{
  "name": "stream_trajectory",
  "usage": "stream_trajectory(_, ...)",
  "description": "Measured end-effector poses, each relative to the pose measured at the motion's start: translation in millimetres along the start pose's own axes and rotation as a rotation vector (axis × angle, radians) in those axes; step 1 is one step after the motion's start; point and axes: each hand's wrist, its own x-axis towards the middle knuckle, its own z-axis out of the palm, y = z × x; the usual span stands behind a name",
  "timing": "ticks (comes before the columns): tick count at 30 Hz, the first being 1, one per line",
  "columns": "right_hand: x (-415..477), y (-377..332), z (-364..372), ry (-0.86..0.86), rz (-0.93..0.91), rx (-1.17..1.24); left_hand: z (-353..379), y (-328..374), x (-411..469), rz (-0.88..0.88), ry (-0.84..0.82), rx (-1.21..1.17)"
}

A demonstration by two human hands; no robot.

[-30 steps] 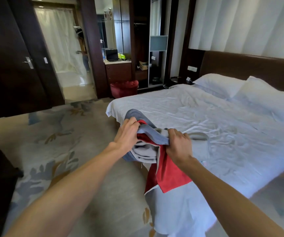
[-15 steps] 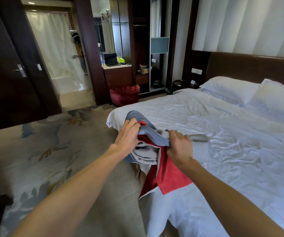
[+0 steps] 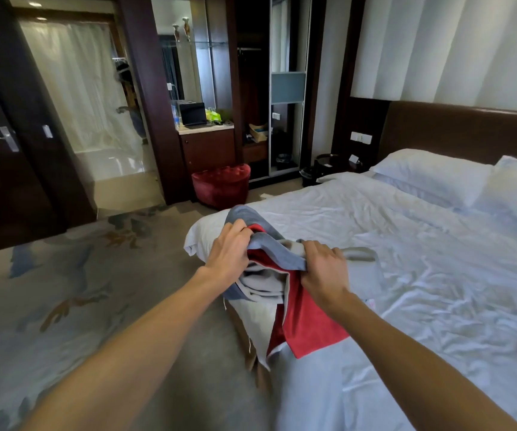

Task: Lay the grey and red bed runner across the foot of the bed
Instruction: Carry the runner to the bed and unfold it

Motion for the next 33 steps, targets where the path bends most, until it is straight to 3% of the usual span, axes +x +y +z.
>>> stream_trajectory(18,185,21,142,-0.001,0.177,-0.115,103,-130,223,0.171,-0.049,-0.09)
stream_trajectory(33,226,171,184,-0.044,0.469,-0.262,250,-48,375,0.416,-0.171,-0.21)
